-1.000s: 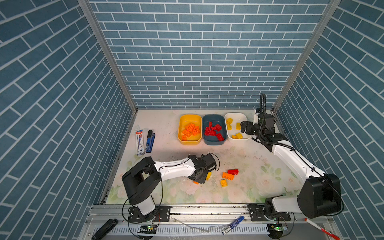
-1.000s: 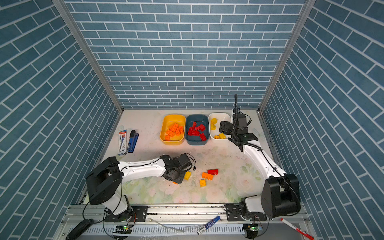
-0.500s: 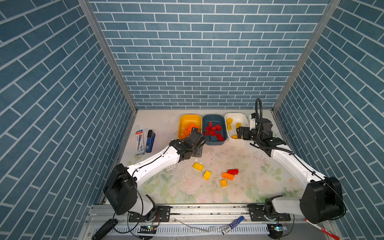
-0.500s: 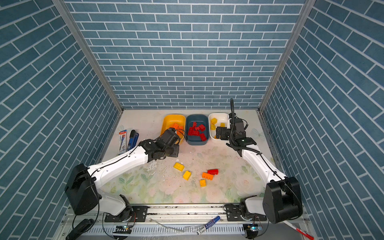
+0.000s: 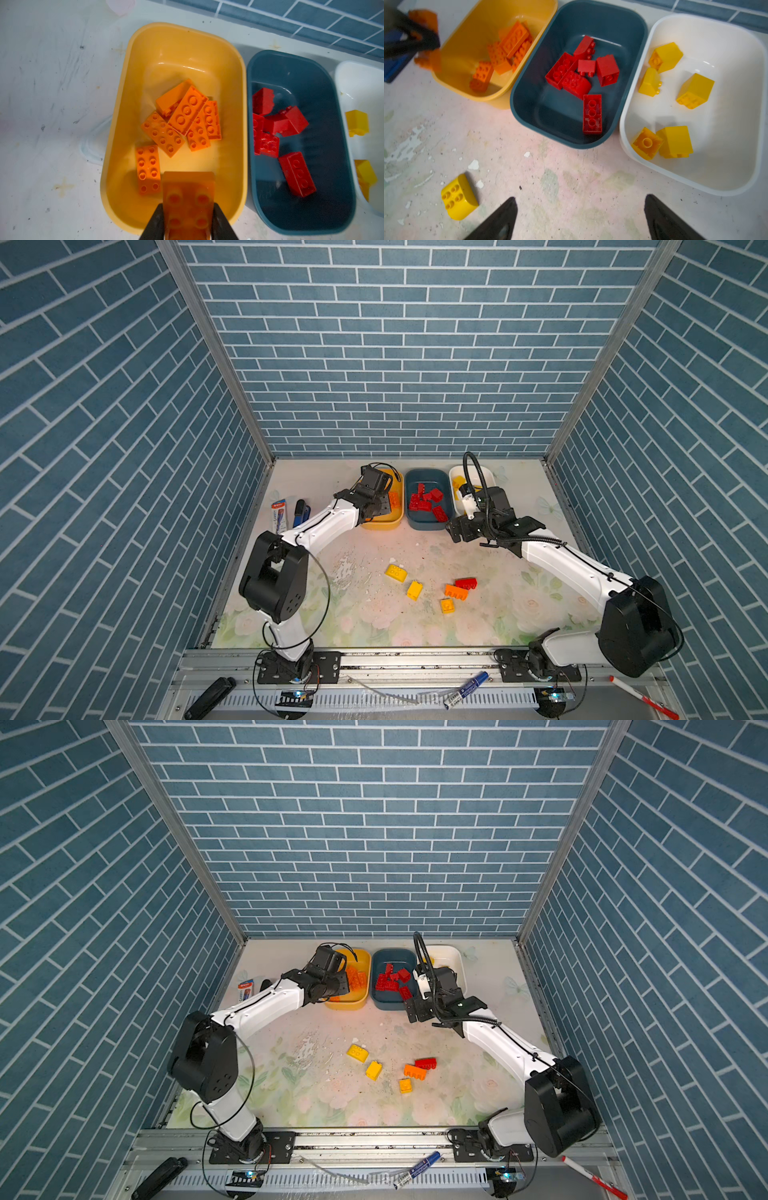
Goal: Sort the legos into containers by color
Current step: 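Carry the orange brick toward the yellow tub while the right gripper lowers to the pile, then drop the orange brick into the yellow tub while the right gripper grasps a yellow brick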
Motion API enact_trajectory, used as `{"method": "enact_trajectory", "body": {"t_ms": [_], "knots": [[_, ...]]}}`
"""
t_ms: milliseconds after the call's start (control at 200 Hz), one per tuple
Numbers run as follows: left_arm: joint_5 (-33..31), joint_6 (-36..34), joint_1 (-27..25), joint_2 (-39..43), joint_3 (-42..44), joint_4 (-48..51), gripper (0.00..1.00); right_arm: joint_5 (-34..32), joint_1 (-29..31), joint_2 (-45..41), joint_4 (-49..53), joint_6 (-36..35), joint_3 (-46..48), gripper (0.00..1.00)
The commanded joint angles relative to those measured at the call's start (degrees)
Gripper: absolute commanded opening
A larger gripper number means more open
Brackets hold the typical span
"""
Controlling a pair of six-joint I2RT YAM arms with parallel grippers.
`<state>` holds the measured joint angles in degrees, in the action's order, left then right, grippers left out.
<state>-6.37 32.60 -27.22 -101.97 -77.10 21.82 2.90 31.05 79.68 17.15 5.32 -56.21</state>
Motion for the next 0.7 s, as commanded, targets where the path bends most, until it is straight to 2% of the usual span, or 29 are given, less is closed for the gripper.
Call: {"method": "enact_trajectory", "body": {"t_ms": [0, 135, 210, 505, 565, 695], "knots": [[4.7, 0.8, 2.0, -4.6, -5.0, -0.2, 0.27, 0.8, 1.7, 1.1, 3.4, -5.8, -4.1, 0.95], [8.0, 1.1, 4.1, -10.7, -10.8, 0.3, 0.28, 1.0, 3.6, 2.6, 5.5, -7.7, -5.1, 0.95], [8.4, 0.9, 4.8, -14.3, -14.3, 0.6, 0.32, 1.3, 4.6, 3.6, 6.9, -9.1, -5.7, 0.95], [16.0, -1.3, 6.0, -27.7, -35.2, 8.8, 0.42, 1.8, 7.9, 5.8, 10.4, -13.8, -7.0, 0.95], [17.2, -1.8, 6.0, -28.7, -37.9, 10.2, 0.48, 2.7, 8.7, 6.0, 10.5, -14.4, -6.9, 0.94], [17.7, -2.3, 6.1, -26.1, -35.9, 9.5, 0.73, 5.4, 10.3, 6.1, 10.5, -16.3, -5.7, 0.94]]}}
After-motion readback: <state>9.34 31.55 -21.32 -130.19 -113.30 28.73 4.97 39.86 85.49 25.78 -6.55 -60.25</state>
